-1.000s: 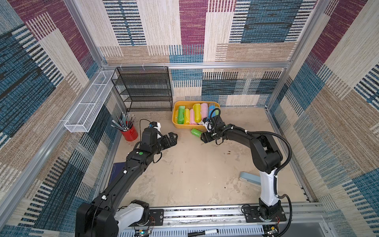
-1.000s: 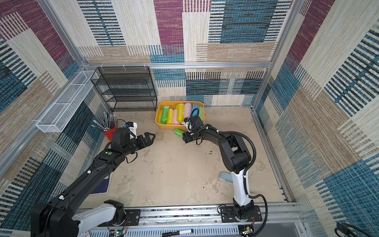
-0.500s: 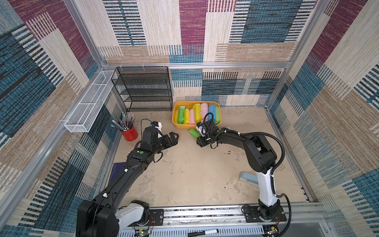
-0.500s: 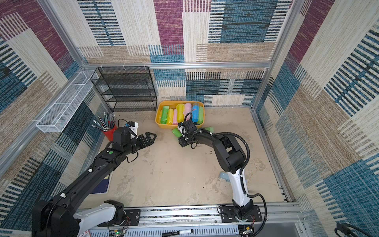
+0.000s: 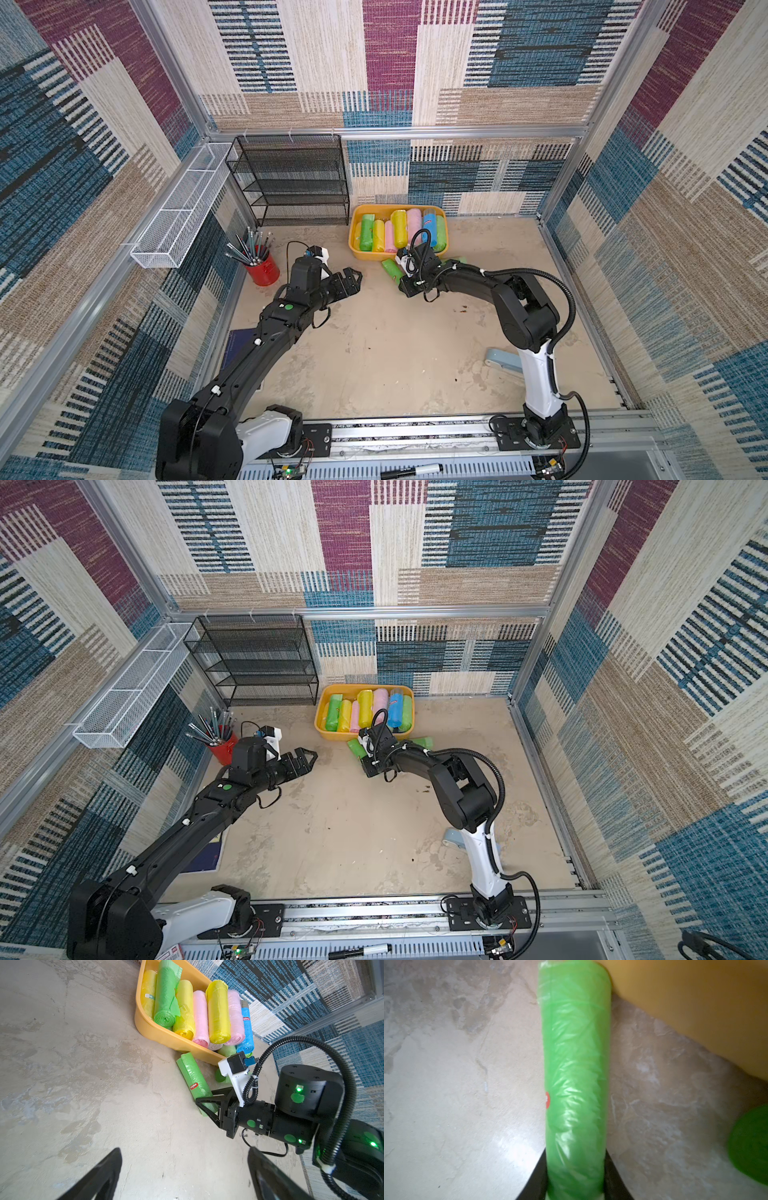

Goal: Put the roll of trash bags into the storage box
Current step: Pick up the roll of trash bags from the center of the board.

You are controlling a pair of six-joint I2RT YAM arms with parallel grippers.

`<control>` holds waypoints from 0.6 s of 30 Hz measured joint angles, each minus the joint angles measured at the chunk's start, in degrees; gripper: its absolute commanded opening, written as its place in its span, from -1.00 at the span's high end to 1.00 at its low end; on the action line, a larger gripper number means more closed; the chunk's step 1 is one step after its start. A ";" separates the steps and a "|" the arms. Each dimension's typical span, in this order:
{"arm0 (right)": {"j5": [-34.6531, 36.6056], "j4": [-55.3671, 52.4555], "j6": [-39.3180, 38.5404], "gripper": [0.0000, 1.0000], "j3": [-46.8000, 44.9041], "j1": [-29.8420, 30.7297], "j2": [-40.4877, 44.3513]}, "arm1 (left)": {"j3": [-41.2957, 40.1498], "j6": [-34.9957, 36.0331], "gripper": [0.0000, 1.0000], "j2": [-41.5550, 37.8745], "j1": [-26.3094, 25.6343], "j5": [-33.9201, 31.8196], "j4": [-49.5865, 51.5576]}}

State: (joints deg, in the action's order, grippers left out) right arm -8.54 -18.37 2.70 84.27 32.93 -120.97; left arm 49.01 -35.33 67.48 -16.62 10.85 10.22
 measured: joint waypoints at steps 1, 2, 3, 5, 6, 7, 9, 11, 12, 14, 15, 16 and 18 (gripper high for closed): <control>-0.09 0.00 0.13 0.45 -0.02 0.00 0.26 | 0.00 0.02 -0.89 0.00 0.00 0.00 0.00; -0.35 0.07 0.55 0.45 -0.22 0.11 0.68 | 0.00 0.02 -0.89 -0.02 0.00 -0.02 -0.02; -0.63 0.13 1.16 0.45 -0.66 0.20 1.18 | 0.00 0.02 -0.89 -0.02 0.00 -0.02 -0.02; -0.96 0.22 2.23 0.48 -1.70 0.48 2.23 | 0.00 0.02 -0.89 -0.02 0.02 -0.04 -0.02; -1.20 0.33 2.67 0.48 -2.23 0.66 2.71 | 0.00 0.02 -0.89 -0.04 0.02 -0.07 -0.02; -1.53 0.35 3.13 0.48 -2.69 0.83 3.26 | 0.00 0.02 -0.89 -0.07 0.07 -0.07 0.00; -1.97 0.55 3.76 0.48 -3.76 1.22 4.66 | 0.00 0.02 -0.88 -0.15 0.09 -0.22 0.07; -2.56 0.76 4.74 0.48 -4.52 1.36 6.01 | 0.00 0.02 -0.88 -0.31 0.09 -0.22 0.15; -2.84 0.76 4.81 0.49 -4.59 1.44 6.49 | 0.00 0.02 -0.88 -0.35 0.07 -0.24 0.15; -3.26 0.66 5.77 0.52 -4.42 1.53 7.43 | -0.07 0.02 -0.87 -0.39 0.07 -0.26 0.13; -3.54 0.50 6.25 0.52 -4.15 1.62 7.85 | -0.07 0.02 -0.87 -0.44 0.07 -0.26 0.26; -3.85 0.48 6.27 0.52 -3.93 1.70 8.37 | -0.07 0.02 -0.87 -0.52 0.07 -0.28 0.33; -4.52 0.50 6.97 0.51 -3.63 1.77 9.81 | -0.07 0.02 -0.87 -0.81 0.07 -0.39 0.46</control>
State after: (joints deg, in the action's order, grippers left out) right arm -13.06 -17.87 9.67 80.64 34.70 -111.15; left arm 48.95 -35.31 66.67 -16.56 10.46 10.68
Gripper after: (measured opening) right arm 0.308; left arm 0.937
